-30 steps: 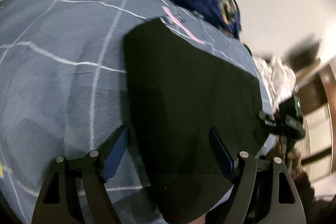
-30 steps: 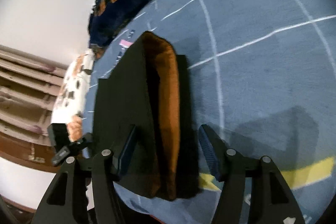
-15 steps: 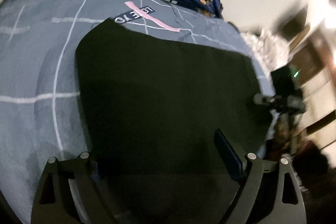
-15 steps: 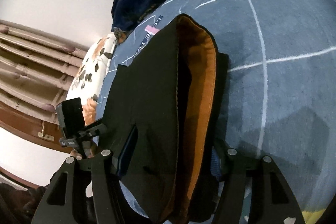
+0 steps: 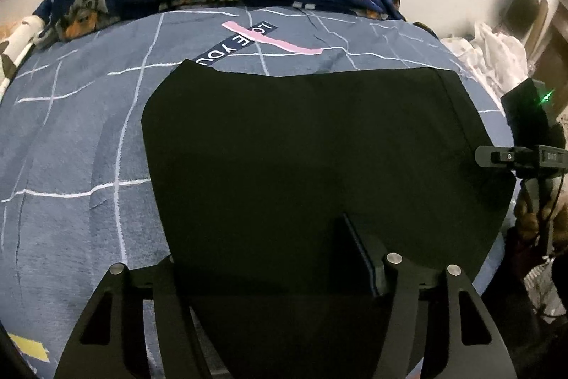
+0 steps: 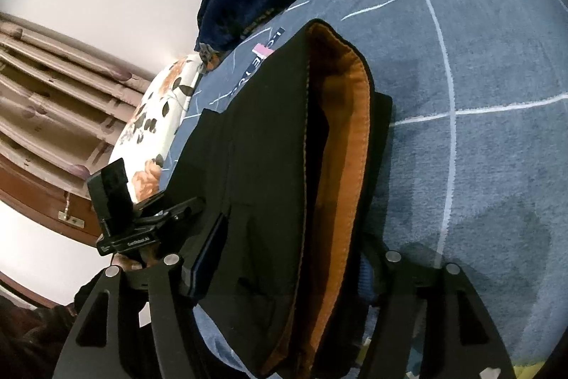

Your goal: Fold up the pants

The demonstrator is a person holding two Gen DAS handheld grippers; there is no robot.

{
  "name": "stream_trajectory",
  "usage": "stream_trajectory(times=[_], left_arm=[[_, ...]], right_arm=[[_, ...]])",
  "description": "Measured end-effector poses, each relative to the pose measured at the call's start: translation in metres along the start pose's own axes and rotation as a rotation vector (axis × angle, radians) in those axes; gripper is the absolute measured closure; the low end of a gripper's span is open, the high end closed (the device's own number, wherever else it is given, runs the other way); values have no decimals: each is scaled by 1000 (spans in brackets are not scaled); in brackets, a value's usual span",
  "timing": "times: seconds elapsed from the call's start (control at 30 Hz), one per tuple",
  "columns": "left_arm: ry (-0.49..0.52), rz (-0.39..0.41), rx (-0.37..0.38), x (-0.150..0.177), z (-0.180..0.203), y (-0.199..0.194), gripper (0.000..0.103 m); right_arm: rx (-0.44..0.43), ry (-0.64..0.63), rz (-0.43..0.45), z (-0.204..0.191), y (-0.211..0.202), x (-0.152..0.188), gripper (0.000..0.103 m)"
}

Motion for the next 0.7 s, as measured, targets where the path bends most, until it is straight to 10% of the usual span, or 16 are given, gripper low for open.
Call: stream_trajectory(times=[0.43, 0.7], left_arm=[[38, 15, -53, 0, 8, 2, 40], [46, 27, -63, 1, 10, 3, 40]], right_arm=[[-4, -46, -7, -21, 10, -3, 0], [32, -43, 6, -25, 12, -2, 1]])
Point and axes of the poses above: each gripper's, at about its wrist camera, not at the fingertips, and y roughly the way its jaws point, z to its right, x to its underside, the point moved 1 cm from there along y, roughly the way its jaws point, and after that the axes turned 9 degrees about x, right-handed, at the moved point
